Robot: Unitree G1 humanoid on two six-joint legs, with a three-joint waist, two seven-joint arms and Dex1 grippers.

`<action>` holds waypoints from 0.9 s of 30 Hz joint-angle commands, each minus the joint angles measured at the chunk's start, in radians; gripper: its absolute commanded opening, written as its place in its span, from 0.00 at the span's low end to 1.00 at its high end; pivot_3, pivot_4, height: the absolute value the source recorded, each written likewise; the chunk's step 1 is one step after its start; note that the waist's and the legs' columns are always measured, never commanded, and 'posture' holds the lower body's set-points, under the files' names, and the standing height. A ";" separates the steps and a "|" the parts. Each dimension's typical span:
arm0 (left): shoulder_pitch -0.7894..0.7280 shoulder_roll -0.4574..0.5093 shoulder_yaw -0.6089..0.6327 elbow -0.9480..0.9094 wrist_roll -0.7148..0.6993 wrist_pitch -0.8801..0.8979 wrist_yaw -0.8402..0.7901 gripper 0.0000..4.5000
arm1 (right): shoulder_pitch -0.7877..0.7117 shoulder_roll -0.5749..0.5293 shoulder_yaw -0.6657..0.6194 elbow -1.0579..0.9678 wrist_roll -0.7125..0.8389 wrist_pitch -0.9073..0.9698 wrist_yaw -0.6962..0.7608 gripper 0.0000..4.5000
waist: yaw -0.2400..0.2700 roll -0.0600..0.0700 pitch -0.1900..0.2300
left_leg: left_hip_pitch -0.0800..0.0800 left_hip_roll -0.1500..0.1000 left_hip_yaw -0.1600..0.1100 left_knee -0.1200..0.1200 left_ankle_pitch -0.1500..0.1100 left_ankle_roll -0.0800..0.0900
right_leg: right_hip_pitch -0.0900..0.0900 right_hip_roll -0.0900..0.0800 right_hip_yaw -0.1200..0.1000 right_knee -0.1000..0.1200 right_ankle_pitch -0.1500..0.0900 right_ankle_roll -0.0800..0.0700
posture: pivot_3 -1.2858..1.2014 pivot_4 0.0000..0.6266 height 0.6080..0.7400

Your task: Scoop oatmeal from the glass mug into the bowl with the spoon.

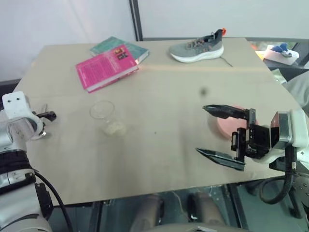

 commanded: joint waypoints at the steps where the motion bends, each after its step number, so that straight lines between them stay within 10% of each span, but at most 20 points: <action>1: -0.077 0.051 -0.019 0.203 0.050 -0.125 -0.075 0.99 | -0.013 0.005 -0.008 -0.024 -0.006 -0.003 -0.022 1.00 | 0.001 0.000 0.000 | 0.000 0.000 0.000 0.000 0.000 0.000 | 0.000 0.000 0.000 0.000 0.000 0.000 | 0.52 0.24 1.00; 11: -0.215 0.075 -0.082 0.591 0.135 -0.394 -0.271 0.99 | 0.004 0.014 -0.019 -0.024 -0.010 -0.017 -0.022 1.00 | 0.003 -0.002 0.000 | -0.002 -0.001 0.000 0.001 0.000 0.000 | 0.000 -0.001 -0.001 0.000 0.000 0.000 | 0.52 0.24 1.00; 15: -0.219 0.068 -0.077 0.634 0.142 -0.414 -0.254 0.74 | 0.017 0.013 -0.024 -0.021 -0.019 -0.028 -0.010 1.00 | 0.001 -0.002 0.000 | -0.002 -0.001 0.000 0.001 0.000 0.000 | -0.001 -0.001 -0.001 0.000 0.000 0.000 | 0.52 0.24 1.00; 22: -0.210 0.072 -0.047 0.638 0.129 -0.424 -0.222 0.01 | 0.030 0.020 -0.016 -0.010 -0.036 -0.042 -0.001 1.00 | 0.002 -0.002 0.000 | -0.001 -0.001 0.000 0.001 0.000 0.000 | -0.001 -0.001 -0.001 0.001 0.000 0.000 | 0.52 0.24 1.00; 27: -0.199 0.078 -0.039 0.620 0.128 -0.415 -0.237 0.00 | 0.027 0.020 -0.001 0.009 -0.051 -0.031 0.000 1.00 | 0.001 -0.002 0.000 | -0.001 -0.001 0.000 0.001 0.000 0.000 | -0.001 -0.001 -0.001 0.001 0.000 0.000 | 0.52 0.24 1.00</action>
